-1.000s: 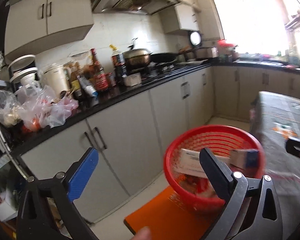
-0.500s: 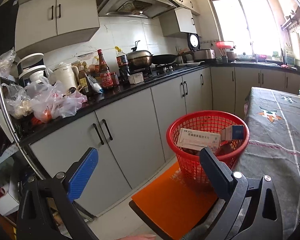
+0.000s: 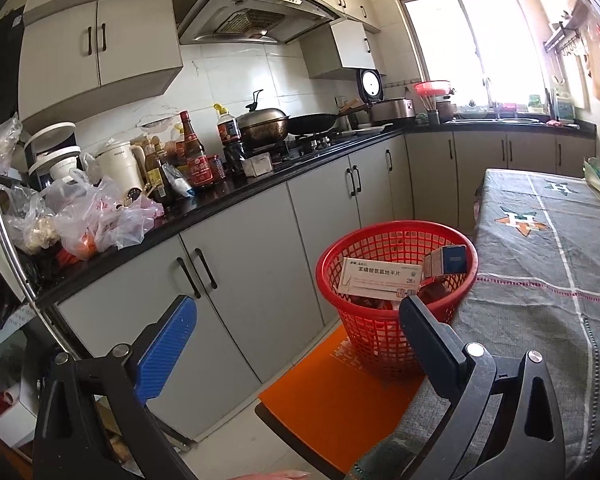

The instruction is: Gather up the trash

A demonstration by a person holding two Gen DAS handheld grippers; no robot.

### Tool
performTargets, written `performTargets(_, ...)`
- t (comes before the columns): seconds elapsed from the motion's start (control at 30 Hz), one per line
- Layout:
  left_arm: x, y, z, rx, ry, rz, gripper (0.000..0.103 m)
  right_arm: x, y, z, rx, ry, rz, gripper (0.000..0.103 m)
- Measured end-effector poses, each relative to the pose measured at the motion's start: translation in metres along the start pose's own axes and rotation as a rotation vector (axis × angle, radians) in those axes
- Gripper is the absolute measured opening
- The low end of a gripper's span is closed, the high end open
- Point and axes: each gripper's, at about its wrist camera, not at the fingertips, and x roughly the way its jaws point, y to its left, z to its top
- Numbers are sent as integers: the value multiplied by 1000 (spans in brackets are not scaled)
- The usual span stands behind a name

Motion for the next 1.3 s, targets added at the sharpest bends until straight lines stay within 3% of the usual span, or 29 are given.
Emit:
performTargets(0.5,-2,-11,-2,17,13,-53,101,-1,2,-8,-9,12,-4,94)
performTargets(1.3,-10,-22,0,33,2,-77,101,-5,-4,-15,-9,15,-13,95)
